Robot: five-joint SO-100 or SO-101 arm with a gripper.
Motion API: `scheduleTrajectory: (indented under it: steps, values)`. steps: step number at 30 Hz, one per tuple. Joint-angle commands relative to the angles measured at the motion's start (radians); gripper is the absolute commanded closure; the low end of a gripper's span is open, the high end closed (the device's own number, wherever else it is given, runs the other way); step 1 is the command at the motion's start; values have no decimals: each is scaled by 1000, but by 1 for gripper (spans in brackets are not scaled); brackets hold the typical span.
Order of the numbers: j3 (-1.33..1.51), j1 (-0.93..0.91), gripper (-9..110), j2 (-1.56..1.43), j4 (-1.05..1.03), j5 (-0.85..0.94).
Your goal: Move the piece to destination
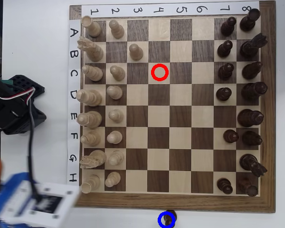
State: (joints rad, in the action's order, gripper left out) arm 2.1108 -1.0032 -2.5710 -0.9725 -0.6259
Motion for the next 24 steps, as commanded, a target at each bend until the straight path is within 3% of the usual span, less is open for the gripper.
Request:
scheduleTrajectory:
  steps: [1, 5, 11, 24]
  values:
    - [91, -402, 101, -417, -235, 285]
    - [181, -540, 101, -511, -298, 373]
    - [379, -583, 101, -580, -308, 425]
    - [936, -627, 101, -755, -71, 571]
